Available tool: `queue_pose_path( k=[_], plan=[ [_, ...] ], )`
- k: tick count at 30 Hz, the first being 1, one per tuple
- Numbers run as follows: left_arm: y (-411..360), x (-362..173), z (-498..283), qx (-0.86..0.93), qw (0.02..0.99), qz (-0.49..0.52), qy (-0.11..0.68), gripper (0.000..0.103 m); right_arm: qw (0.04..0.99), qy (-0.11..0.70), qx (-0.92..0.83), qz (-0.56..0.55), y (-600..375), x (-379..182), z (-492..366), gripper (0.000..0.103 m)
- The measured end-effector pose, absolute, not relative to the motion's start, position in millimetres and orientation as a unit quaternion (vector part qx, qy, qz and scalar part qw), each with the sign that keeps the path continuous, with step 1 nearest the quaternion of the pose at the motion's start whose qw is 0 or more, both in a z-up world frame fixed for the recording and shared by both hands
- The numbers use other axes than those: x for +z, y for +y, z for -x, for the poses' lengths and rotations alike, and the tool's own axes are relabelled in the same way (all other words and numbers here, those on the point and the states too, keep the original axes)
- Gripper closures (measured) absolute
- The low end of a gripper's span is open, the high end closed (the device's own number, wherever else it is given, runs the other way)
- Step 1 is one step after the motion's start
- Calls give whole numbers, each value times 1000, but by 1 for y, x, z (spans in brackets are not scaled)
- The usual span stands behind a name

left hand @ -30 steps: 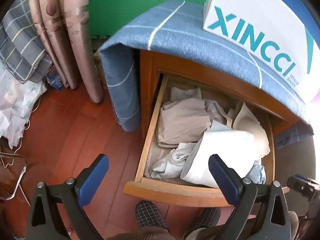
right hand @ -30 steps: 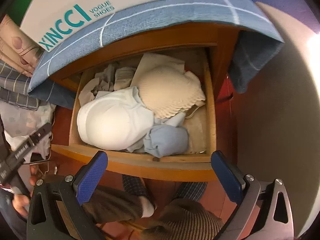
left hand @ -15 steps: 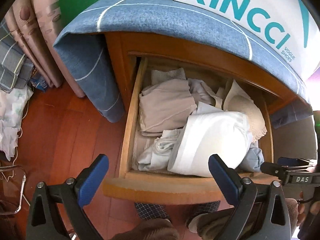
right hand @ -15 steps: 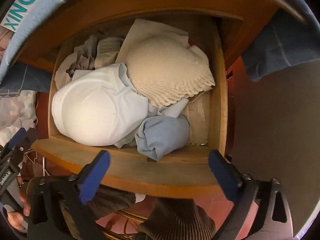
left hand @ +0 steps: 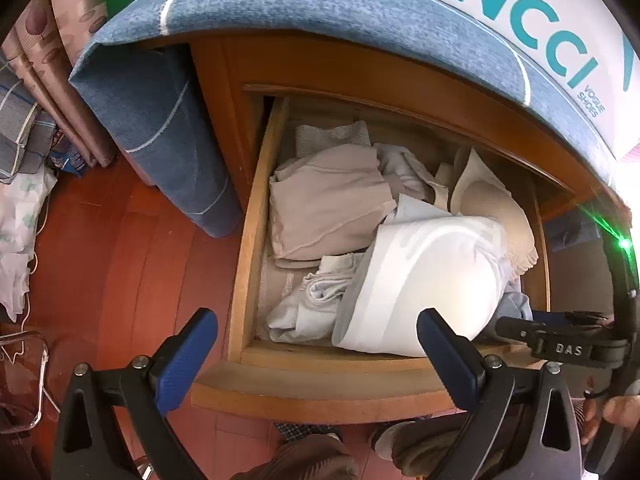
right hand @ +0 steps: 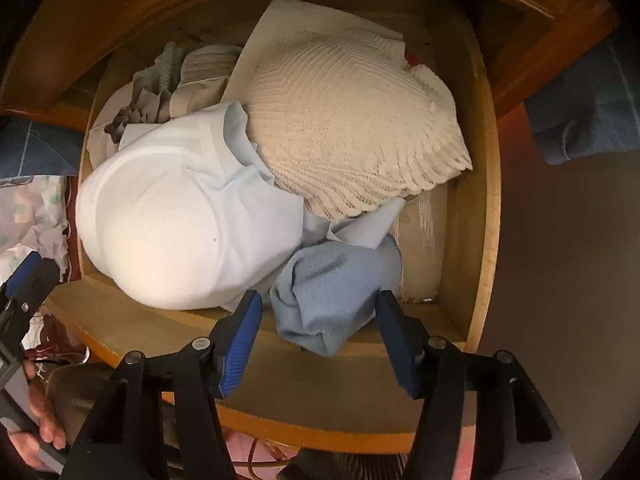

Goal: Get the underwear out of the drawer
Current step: 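Move both grippers over the open drawer toward the clothes, then grasp the light-blue sock with the right gripper while the left gripper grasps white underwear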

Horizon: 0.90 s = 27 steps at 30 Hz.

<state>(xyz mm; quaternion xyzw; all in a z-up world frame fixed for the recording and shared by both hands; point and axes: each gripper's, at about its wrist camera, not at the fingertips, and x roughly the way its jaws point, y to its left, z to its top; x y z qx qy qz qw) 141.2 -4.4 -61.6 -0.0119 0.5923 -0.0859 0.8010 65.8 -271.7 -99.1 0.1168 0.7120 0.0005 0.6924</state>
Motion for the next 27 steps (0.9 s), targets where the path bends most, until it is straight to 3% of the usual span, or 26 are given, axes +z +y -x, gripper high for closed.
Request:
queue_pose_path(
  k=[8, 16, 27],
  plan=[
    [-7, -67, -141, -105, 788, 20, 606, 1, 684, 724, -16, -90, -268, -114, -82, 47],
    [-1, -72, -142, -104, 777, 50, 619, 1, 684, 723, -21, -91, -267, -118, -84, 60],
    [-3, -72, -141, -104, 776, 48, 620, 1, 705, 703, -21, -93, -275, -101, -70, 63]
  ],
)
